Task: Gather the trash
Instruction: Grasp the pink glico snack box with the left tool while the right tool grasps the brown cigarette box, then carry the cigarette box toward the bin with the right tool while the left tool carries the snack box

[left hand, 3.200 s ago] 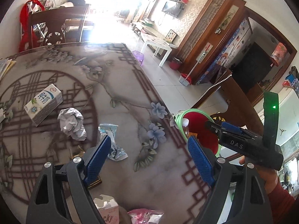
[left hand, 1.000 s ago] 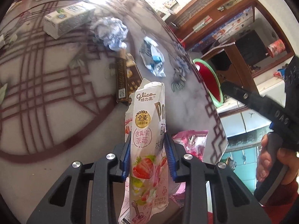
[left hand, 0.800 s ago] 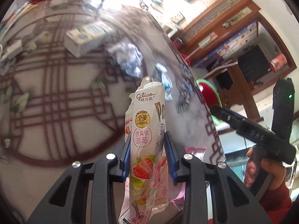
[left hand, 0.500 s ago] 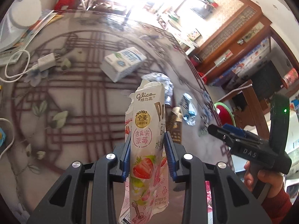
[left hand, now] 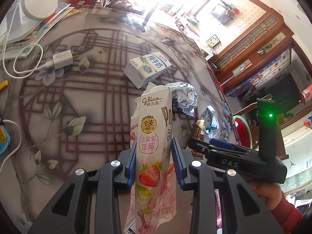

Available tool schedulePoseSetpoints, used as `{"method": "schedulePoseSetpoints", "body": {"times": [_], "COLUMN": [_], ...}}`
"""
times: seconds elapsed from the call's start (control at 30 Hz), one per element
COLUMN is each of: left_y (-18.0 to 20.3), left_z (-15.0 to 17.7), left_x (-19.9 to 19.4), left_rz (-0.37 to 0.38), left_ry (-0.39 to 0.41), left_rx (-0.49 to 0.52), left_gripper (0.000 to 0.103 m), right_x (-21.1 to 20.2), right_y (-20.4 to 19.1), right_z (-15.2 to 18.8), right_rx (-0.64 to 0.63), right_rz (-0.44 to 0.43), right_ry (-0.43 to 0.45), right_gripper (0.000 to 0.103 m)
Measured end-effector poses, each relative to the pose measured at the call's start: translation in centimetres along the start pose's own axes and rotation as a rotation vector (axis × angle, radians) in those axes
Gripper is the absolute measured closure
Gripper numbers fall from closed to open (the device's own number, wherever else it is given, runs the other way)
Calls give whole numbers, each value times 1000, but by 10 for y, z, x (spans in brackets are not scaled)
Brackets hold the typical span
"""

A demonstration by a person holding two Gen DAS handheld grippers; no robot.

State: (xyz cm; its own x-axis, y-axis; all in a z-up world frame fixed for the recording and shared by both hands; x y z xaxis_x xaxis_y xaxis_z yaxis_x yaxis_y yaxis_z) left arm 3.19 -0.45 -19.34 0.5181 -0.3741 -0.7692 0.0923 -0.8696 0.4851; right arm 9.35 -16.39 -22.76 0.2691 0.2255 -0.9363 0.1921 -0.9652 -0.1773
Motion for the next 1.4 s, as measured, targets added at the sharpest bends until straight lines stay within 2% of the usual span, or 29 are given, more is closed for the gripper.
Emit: {"method": "schedulePoseSetpoints", "body": {"times": [0.23, 0.33, 0.37, 0.53, 0.9, 1.13, 1.4], "left_y": [-5, -7, -6, -6, 4, 23, 62], "left_z": [2, 2, 2, 2, 1, 5, 13], "left_x": [1, 1, 2, 2, 2, 7, 22], "left_rz": [-5, -7, -8, -8, -10, 0, 22], "left_ry": [-4, -3, -3, -3, 1, -8, -21], "left_rx": [-20, -23, -25, -26, -11, 5, 33], "left_gripper": [73, 73, 73, 73, 73, 73, 73], "right_x": [21, 27, 28, 24, -38, -68, -91], "right_y": [-10, -10, -10, -14, -10, 10, 48], "right_z": [0, 2, 4, 3, -5, -5, 2], "right_rx": [-32, -51, -56, -78, -83, -54, -27], "right_rz": [30, 38, 38, 13, -41, -29, -12], "right_ry": [-35, -52, -59, -41, 99, 156, 192], "right_gripper": [24, 40, 53, 61, 62, 62, 62]}}
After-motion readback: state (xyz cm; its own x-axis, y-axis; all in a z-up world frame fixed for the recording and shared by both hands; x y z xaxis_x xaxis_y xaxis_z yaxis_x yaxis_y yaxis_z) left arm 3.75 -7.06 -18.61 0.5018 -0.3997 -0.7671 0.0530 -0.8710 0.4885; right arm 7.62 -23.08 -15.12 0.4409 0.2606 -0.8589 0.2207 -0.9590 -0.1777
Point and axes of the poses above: each gripper's, at about its wrist camera, not at the fingertips, and x roughly the way its jaws point, y to its right, z to its underside, the point moved 7 cm from there along x, roughly the way its jaws point, and after that the axes turned 1 degree about z, right-handed, at the moved point
